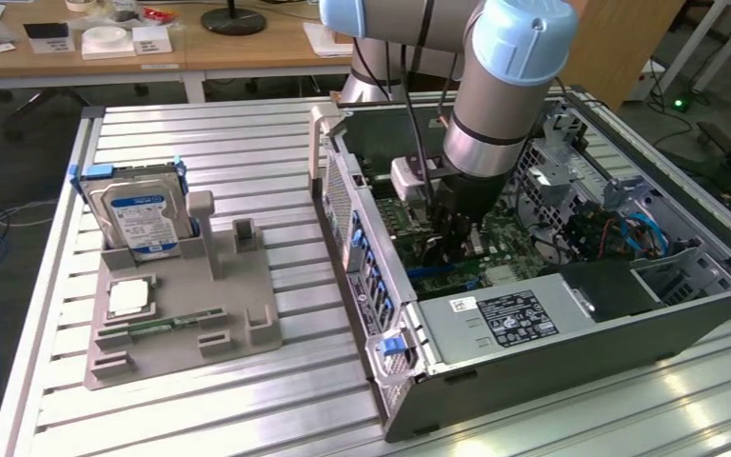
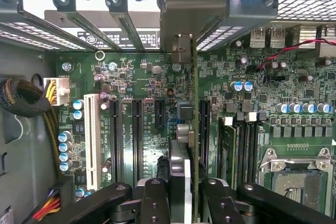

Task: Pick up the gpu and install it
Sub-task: 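Insert the gpu into the slot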

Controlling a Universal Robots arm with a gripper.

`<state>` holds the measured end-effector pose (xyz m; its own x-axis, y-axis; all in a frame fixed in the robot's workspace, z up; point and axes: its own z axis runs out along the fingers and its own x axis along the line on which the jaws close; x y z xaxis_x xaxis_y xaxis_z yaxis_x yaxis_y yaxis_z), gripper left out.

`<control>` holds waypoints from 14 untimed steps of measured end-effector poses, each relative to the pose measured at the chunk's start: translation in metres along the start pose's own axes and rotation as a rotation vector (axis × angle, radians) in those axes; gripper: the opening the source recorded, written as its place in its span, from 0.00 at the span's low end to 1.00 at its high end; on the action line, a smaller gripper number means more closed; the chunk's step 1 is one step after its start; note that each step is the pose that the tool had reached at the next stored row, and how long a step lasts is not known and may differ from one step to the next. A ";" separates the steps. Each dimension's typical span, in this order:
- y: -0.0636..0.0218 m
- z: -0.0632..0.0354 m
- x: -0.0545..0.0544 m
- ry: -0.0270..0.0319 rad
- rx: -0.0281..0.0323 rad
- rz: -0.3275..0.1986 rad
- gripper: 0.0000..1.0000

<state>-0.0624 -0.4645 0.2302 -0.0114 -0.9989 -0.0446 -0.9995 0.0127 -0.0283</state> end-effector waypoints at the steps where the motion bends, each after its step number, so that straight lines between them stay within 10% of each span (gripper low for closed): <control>1: 0.0000 0.0000 0.000 0.0000 -0.0001 0.000 0.28; 14: 0.0001 0.0032 0.000 -0.0001 -0.0001 0.000 0.28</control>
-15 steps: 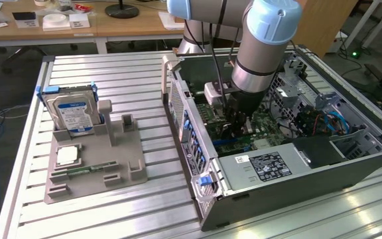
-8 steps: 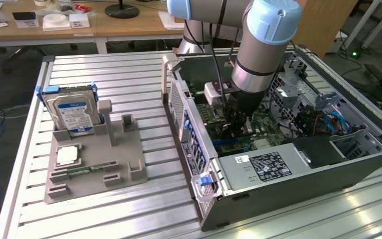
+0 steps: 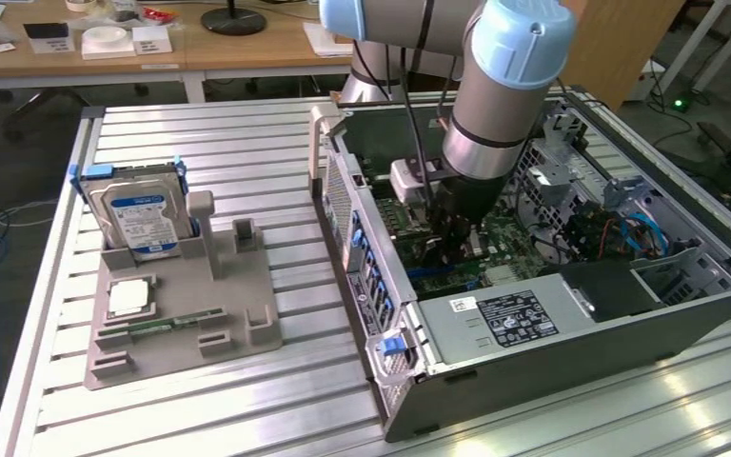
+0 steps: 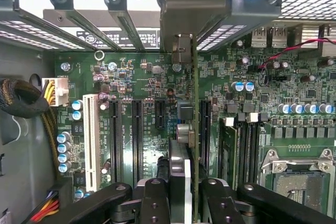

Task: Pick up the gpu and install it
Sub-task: 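Insert the gpu into the slot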

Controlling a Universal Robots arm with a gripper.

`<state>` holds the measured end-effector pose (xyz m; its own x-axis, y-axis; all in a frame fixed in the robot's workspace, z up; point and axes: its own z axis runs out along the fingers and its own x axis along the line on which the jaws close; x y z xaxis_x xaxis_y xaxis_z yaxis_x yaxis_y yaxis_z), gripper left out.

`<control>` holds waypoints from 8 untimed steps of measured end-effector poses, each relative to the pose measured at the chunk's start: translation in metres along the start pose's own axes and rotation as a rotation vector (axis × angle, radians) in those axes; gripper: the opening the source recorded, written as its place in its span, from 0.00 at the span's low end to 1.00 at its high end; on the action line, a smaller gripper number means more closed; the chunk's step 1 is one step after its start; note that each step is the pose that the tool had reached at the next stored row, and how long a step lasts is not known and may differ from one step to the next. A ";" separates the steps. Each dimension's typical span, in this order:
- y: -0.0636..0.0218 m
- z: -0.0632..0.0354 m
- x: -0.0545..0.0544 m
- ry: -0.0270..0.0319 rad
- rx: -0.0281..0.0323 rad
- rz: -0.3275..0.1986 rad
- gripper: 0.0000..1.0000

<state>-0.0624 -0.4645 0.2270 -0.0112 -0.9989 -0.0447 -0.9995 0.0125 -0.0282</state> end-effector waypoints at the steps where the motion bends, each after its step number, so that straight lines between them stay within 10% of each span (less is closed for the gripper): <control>1: 0.0001 0.0002 0.000 0.0002 -0.0002 0.000 0.28; 8: 0.0000 0.0006 -0.001 0.0000 -0.0007 0.000 0.28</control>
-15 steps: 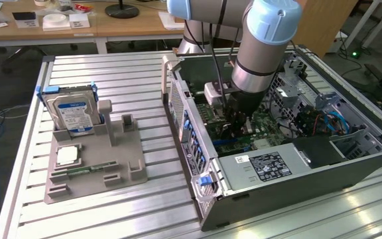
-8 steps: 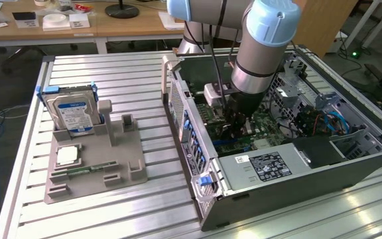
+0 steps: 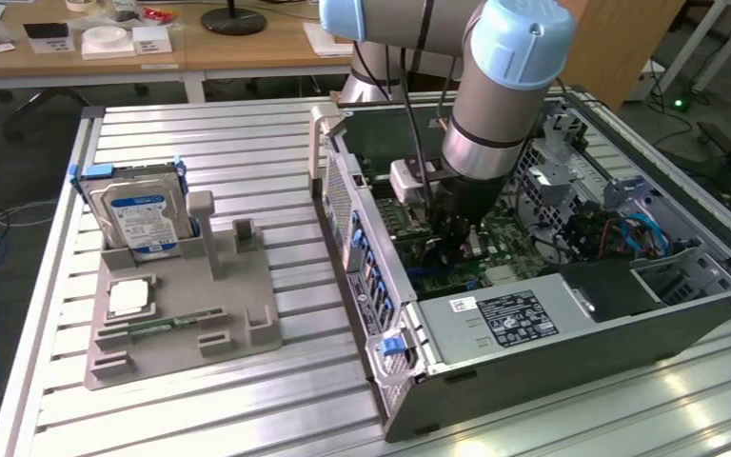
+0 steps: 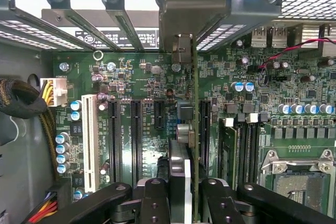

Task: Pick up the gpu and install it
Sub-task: 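Insert the gpu into the slot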

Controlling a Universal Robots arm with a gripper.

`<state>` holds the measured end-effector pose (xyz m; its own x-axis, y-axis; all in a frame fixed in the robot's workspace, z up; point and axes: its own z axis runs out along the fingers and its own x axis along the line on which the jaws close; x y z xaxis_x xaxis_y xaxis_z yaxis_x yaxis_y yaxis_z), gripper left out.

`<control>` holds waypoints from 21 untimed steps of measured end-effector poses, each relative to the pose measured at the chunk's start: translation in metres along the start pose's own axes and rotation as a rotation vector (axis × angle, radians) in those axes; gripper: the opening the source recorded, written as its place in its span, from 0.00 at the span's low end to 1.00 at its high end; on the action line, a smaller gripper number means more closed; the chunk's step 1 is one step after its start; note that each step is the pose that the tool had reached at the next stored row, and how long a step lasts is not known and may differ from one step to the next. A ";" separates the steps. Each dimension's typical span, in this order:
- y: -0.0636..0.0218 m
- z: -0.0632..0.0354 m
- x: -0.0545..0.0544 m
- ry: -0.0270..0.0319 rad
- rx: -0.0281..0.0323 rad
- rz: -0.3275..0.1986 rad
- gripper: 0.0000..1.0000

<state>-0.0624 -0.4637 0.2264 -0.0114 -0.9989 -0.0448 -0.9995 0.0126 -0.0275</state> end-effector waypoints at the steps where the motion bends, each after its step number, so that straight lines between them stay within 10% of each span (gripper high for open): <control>1: 0.0000 0.0000 0.000 0.0001 -0.0001 0.000 0.28; 21: 0.0014 0.0052 0.000 -0.0001 -0.0004 0.000 0.28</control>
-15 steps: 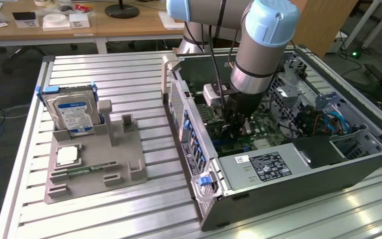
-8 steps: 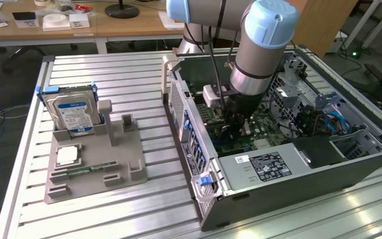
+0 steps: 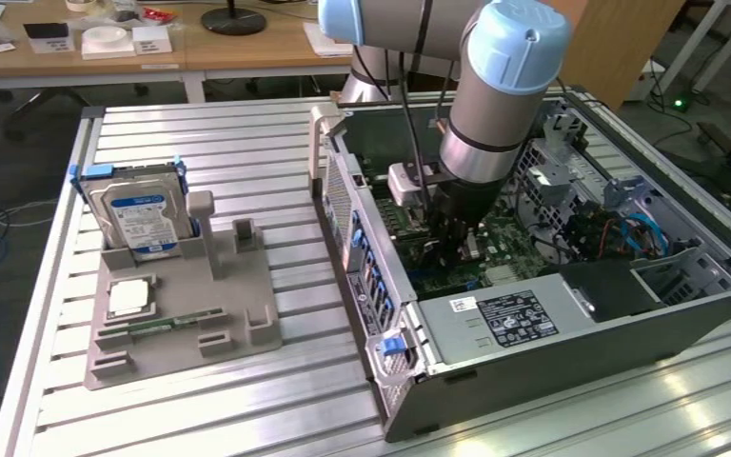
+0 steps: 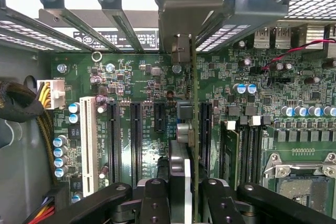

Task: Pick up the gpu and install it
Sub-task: 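Insert the gpu into the slot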

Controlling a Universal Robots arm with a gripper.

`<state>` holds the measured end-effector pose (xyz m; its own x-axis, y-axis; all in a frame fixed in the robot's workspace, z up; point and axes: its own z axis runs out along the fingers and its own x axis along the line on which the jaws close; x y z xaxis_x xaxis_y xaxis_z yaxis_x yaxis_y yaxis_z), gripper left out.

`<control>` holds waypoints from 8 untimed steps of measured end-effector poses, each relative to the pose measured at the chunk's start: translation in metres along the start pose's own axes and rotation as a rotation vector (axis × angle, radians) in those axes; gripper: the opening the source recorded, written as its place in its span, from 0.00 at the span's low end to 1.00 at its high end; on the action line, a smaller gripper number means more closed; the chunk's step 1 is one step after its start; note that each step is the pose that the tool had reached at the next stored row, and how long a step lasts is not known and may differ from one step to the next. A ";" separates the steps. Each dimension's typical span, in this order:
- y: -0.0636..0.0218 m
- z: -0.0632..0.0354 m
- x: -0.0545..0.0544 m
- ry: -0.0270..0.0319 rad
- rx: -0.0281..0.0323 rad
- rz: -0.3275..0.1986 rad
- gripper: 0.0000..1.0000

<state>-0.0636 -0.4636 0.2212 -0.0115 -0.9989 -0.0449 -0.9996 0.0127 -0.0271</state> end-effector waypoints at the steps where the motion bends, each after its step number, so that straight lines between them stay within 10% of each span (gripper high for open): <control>1: -0.0001 -0.0005 0.000 -0.0009 0.0004 0.000 0.28; 8: -0.0001 -0.0041 0.000 0.0000 0.0000 0.000 0.28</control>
<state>-0.0636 -0.4636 0.2253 -0.0114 -0.9989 -0.0449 -0.9996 0.0127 -0.0271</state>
